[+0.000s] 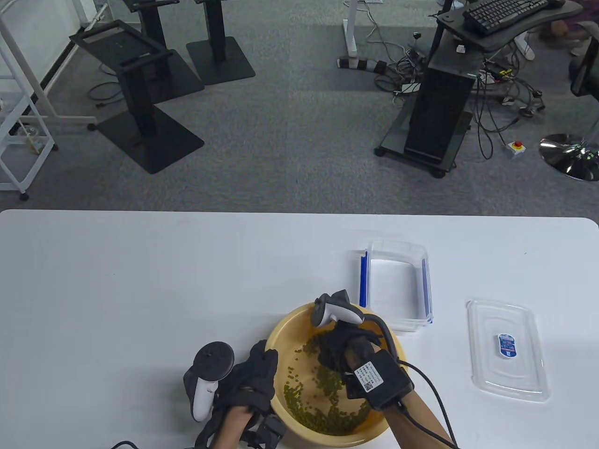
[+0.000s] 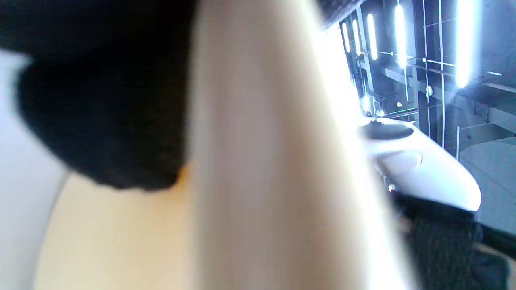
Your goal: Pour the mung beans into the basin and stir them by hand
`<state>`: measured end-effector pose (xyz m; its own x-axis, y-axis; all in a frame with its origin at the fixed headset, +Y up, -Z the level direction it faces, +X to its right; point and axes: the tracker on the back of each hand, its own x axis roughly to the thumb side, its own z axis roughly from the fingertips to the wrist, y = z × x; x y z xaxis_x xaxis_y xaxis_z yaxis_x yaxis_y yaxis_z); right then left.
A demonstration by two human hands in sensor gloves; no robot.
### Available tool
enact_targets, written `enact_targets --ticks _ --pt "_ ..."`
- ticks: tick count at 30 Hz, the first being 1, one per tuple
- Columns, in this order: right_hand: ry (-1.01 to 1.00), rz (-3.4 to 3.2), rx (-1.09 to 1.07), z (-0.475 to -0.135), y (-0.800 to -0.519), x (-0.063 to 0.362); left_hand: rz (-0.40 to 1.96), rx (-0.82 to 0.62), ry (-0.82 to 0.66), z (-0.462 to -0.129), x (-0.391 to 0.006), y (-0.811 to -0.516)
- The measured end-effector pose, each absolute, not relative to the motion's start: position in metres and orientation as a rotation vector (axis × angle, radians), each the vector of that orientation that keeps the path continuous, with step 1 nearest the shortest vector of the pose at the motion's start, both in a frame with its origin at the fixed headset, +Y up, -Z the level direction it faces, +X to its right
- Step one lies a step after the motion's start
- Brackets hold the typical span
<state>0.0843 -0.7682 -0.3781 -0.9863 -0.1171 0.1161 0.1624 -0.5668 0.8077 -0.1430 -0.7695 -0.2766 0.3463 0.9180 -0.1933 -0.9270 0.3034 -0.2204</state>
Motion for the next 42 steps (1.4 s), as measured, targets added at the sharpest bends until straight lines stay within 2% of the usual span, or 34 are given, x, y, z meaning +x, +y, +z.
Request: enact_targets --ticks 5,8,11,13,18,23,27,30,35,37,39,42 --pt "-1.591 -2.595 -0.028 -0.351 -0.771 0.094 1.212 -0.289 0.034 -0.277 -0.143 -0.769" --pt "-1.781 -2.473 -0.126 -0.326 -0.772 0.087 1.218 -0.292 0.037 -0.276 -0.143 -0.768" --pt "-1.967 -2.434 -0.343 -0.305 -0.772 0.066 1.221 -0.294 0.023 -0.277 -0.142 -0.769" --pt "-2.088 -2.360 -0.351 -0.296 -0.773 0.052 1.215 -0.294 0.023 -0.276 -0.141 -0.768" --pt "-2.041 -2.418 -0.398 -0.304 -0.771 0.022 1.236 -0.307 0.014 -0.276 -0.142 -0.769" --pt "-1.650 -2.570 -0.494 -0.330 -0.772 0.014 1.252 -0.308 0.019 -0.277 -0.144 -0.770" --pt "-1.468 -2.802 -0.339 -0.350 -0.772 0.026 1.232 -0.305 0.019 -0.277 -0.144 -0.769" --pt "-1.381 -2.800 -0.097 -0.367 -0.773 0.048 1.238 -0.306 0.020 -0.277 -0.144 -0.769" --pt "-1.318 -2.703 -0.001 -0.375 -0.766 0.079 1.241 -0.311 0.024 -0.277 -0.144 -0.769" --pt "-1.370 -2.702 -0.049 -0.371 -0.767 0.089 1.246 -0.311 0.025 -0.277 -0.144 -0.769" --pt "-1.483 -2.644 0.018 -0.361 -0.768 0.095 1.246 -0.307 0.029 -0.277 -0.144 -0.769" --pt "-1.753 -2.509 -0.003 -0.340 -0.773 0.093 1.249 -0.303 0.035 -0.276 -0.144 -0.769"
